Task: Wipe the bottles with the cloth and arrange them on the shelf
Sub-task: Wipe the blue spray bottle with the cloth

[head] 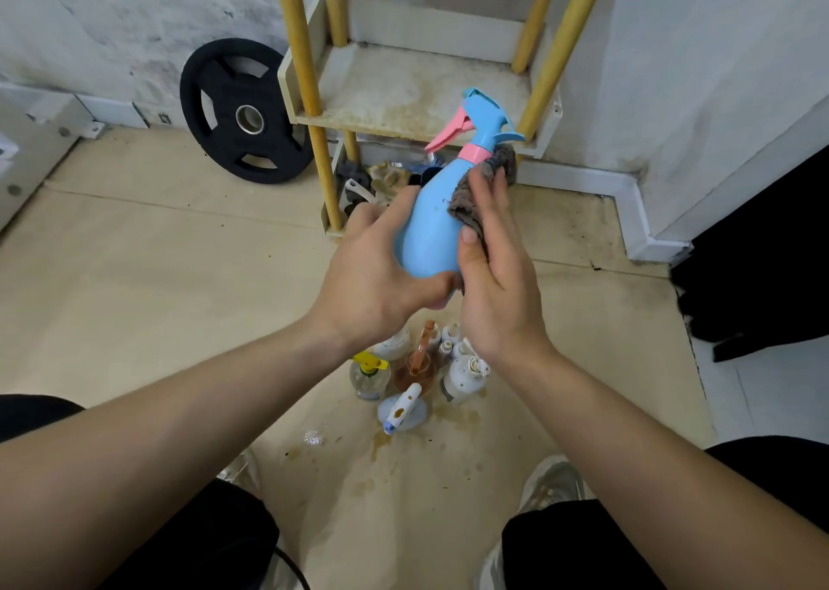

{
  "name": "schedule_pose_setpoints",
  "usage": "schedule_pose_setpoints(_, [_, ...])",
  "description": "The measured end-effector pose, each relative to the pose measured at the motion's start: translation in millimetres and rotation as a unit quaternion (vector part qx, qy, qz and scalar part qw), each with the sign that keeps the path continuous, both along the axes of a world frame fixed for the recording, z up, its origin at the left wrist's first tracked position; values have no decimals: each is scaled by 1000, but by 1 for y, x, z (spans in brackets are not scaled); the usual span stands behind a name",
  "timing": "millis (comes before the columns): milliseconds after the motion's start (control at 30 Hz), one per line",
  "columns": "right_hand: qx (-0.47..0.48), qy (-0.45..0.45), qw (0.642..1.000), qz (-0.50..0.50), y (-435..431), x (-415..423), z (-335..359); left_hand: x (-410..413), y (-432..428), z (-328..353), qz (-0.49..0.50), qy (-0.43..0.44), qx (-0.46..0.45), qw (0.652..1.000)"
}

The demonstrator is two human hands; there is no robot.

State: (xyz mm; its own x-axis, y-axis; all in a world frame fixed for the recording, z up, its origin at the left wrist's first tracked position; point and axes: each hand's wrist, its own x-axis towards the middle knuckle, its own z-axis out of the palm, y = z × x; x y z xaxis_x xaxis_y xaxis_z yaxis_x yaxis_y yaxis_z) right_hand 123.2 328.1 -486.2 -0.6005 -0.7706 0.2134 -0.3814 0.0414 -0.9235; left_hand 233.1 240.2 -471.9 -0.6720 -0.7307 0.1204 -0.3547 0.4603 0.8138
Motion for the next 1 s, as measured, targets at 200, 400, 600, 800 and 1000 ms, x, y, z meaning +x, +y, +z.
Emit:
schedule_pose_setpoints(200, [36, 206, 976, 55, 9, 15, -5, 1, -16, 7, 11, -42, -63, 997])
schedule_pose_setpoints(400, [36, 318, 942, 98, 6, -10, 4, 2, -13, 8, 17, -48, -99, 994])
schedule_pose_setpoints(600, [84, 193, 977, 27, 4, -18, 1, -4, -10, 4, 36, -50, -55, 997])
schedule_pose_setpoints(800, [8, 2, 1000, 20, 13, 7, -15, -5, -26, 8, 132, 32, 124, 983])
schedule_pose_setpoints(1000, [-49, -103, 993, 7, 3, 13, -9, -4, -20, 11, 66, 88, 346, 932])
